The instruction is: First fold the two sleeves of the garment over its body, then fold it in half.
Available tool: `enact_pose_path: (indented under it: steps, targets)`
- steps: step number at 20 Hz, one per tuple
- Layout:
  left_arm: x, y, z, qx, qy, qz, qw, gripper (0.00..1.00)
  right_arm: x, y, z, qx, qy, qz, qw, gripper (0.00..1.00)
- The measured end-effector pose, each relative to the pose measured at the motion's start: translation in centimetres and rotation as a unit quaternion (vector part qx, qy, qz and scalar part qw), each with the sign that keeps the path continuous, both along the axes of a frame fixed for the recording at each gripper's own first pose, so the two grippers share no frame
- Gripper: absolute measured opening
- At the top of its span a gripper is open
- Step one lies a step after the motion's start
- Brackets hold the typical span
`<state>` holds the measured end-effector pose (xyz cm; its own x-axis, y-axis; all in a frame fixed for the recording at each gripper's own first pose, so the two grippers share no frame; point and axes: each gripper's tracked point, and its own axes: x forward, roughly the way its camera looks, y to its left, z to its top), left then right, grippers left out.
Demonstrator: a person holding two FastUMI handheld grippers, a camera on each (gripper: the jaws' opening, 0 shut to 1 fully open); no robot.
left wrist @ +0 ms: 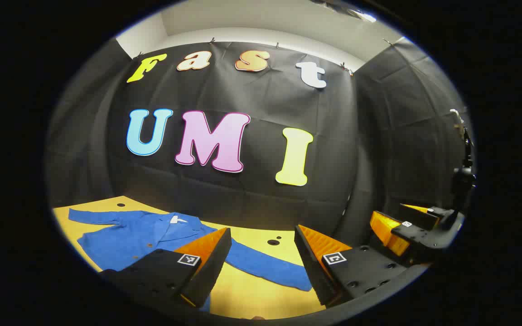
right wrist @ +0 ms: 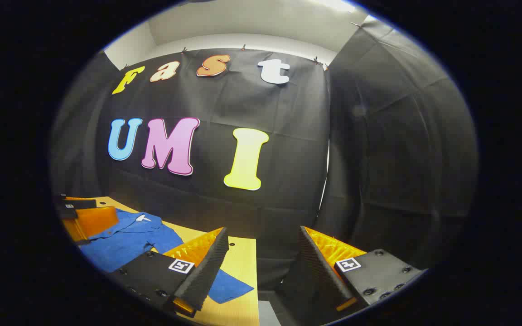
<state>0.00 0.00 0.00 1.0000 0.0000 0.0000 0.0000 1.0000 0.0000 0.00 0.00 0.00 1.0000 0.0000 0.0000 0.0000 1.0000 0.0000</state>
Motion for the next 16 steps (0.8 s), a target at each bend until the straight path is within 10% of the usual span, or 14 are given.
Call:
enact_pose_path:
  steps: [11, 16]
  targets:
    - [-19.0, 23.0, 10.1, 0.087, 0.003, 0.035, 0.996, 0.81, -7.1, 20.3, 12.6, 0.154, -0.009, 0.056, 0.986, 0.92]
    - [-20.8, 33.9, 12.3, 0.071, -0.002, 0.086, 0.994, 0.81, -8.7, 29.2, 13.7, 0.098, -0.014, 0.093, 0.991, 0.91]
